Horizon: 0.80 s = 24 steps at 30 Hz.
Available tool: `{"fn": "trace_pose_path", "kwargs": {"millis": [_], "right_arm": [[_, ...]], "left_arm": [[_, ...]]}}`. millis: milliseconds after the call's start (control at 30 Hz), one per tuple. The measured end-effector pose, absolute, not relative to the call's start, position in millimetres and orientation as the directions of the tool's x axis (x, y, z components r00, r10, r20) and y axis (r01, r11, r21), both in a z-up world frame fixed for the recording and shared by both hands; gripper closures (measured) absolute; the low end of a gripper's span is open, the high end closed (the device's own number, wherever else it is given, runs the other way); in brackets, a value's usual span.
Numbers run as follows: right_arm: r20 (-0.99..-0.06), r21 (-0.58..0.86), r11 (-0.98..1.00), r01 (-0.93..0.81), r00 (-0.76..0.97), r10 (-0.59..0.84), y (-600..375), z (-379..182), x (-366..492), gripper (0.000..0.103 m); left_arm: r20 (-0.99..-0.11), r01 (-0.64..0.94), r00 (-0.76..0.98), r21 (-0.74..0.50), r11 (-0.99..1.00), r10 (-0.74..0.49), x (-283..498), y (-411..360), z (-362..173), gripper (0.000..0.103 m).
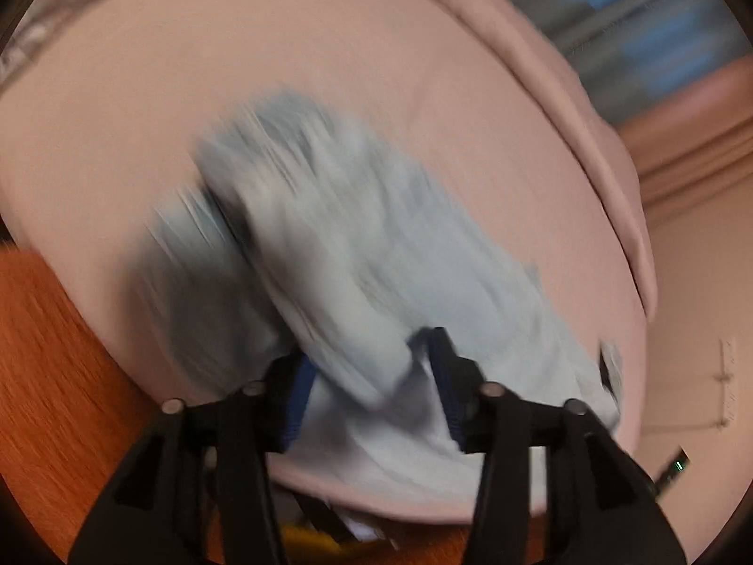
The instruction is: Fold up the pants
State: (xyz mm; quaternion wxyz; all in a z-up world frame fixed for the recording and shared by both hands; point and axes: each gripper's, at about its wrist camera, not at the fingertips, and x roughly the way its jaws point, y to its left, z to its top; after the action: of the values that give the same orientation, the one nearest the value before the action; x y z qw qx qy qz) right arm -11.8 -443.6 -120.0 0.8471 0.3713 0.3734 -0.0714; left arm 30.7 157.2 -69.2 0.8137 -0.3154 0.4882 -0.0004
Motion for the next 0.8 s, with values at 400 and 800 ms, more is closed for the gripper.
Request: {"fn": "trace_pose_path", "kwargs": {"millis": [400,800], "right_arm": [[-0.675,0.554,0.736,0.39,0.727,0.123,-451,-103,-27,0.099],[-0.781,0.415,0.809,0.416,0.619,0.082,-441,-113,-12,0.097]], "left_arm": [[-0.79,-0.267,0.483,-0.543,0.796,-0.377,13,175,-65,0.095],[-0.884,-0.279,0.372,-0.399,0.874,-0.285,28,168,-105,0.09]]}}
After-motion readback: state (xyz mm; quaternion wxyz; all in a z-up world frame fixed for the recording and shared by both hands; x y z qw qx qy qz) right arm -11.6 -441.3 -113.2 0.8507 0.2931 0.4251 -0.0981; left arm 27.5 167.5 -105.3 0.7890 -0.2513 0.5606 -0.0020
